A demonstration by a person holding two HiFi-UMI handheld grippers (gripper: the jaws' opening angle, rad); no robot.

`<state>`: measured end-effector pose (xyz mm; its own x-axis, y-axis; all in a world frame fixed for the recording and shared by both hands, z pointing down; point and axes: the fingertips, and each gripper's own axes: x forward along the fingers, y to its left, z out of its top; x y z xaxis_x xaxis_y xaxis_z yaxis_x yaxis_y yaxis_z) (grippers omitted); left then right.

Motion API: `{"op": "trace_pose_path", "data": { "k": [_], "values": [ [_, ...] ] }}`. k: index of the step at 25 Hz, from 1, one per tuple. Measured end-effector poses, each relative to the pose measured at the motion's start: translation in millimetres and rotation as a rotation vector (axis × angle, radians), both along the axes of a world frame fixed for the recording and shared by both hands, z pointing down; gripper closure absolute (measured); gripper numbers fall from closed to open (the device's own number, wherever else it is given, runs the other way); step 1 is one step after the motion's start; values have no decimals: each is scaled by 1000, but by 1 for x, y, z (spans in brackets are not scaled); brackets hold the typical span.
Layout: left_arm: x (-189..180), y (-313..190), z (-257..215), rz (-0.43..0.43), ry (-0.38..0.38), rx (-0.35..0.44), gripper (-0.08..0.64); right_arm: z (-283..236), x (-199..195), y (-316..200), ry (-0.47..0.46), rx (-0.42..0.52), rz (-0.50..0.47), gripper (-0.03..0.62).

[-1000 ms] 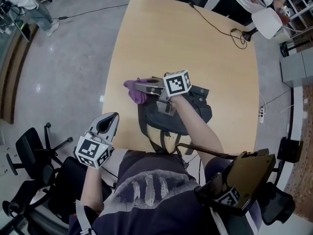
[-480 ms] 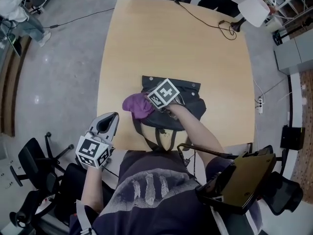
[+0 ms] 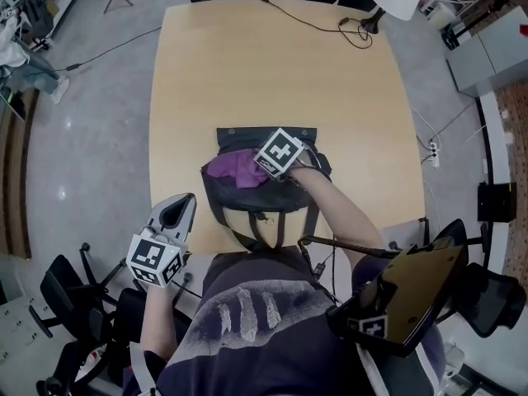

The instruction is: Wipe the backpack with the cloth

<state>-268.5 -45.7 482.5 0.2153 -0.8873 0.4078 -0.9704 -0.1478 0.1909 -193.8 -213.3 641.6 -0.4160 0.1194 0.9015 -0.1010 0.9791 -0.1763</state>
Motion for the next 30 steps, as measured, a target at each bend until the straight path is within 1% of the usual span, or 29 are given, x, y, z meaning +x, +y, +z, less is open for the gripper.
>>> {"op": "trace_pose_path", "data": {
  "k": [2,6,9,12,15,18,20,21,23,26,28,30],
  "values": [
    [2,-2,-2,10,-7,-1,552,5,17,-14,21,10,30,535],
    [15,-7,-5,31,-18,-2,552,7,43,-32,15,-17,91,535],
    [29,-13,-10,53,-24,6,554,5,63,-45,19,1,97,535],
    [36,-16,-14,64,-30,12,552,3,86,-65,44,62,74,535],
    [38,-16,-15,66,-37,10,552,1,117,-94,108,158,56,535],
    [43,-16,-16,68,-39,9,552,-2,158,-120,184,213,95,535],
    [48,-17,-17,74,-37,12,552,-12,188,-134,223,251,149,535],
    [52,-18,-17,81,-36,12,552,-20,201,-140,216,257,188,535],
    [57,-22,-15,101,-36,10,552,-40,214,-146,138,242,284,535],
    [64,-25,-13,126,-33,7,552,-85,226,-146,19,291,395,535],
    [70,-31,-13,144,-28,10,552,-101,226,-136,-45,316,430,535],
    [80,-37,-13,166,-25,16,552,-88,218,-119,-61,307,421,535]
  ]
}}
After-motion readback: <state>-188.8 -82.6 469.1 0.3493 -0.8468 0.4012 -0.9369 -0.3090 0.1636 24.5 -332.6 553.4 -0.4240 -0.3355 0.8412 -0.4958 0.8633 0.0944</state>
